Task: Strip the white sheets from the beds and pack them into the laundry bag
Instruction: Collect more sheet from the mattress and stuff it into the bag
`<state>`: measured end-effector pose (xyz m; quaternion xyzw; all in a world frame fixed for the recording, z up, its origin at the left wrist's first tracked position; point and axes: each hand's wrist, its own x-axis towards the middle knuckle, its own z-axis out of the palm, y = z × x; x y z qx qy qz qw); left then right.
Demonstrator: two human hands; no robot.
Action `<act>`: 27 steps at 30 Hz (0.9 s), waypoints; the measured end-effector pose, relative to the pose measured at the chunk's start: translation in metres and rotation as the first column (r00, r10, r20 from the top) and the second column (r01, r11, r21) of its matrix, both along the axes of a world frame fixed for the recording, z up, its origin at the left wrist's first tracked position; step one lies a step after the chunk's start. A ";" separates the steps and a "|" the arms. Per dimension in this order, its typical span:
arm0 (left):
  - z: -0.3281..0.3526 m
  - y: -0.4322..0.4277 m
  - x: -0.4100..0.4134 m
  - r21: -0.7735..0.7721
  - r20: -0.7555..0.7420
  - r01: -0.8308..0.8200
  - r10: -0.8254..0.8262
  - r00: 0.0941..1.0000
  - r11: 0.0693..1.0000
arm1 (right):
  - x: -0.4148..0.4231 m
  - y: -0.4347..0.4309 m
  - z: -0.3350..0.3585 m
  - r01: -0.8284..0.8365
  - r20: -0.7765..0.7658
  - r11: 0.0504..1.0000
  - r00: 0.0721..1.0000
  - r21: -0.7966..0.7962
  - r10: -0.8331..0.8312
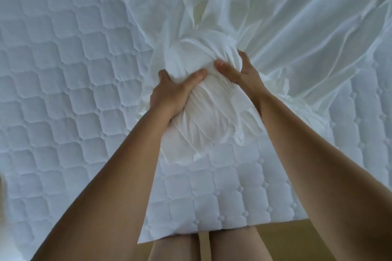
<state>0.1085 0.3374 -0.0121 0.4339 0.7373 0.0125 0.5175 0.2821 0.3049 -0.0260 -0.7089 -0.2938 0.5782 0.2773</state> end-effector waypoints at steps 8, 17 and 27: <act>0.003 -0.090 -0.081 -0.242 -0.022 -0.125 0.123 0.992 0.962 | -0.074 -0.068 -0.004 -0.145 -0.090 0.969 0.988 -0.198 0.129; -0.009 -0.115 -0.121 -0.193 -0.015 -0.131 0.131 0.991 0.972 | -0.110 -0.087 0.003 -0.078 0.235 0.994 0.967 -0.079 0.095; 0.008 -0.134 -0.149 -0.253 0.423 0.131 -0.013 0.906 0.959 | -0.112 -0.109 0.004 0.105 0.153 0.988 0.984 -0.117 -0.086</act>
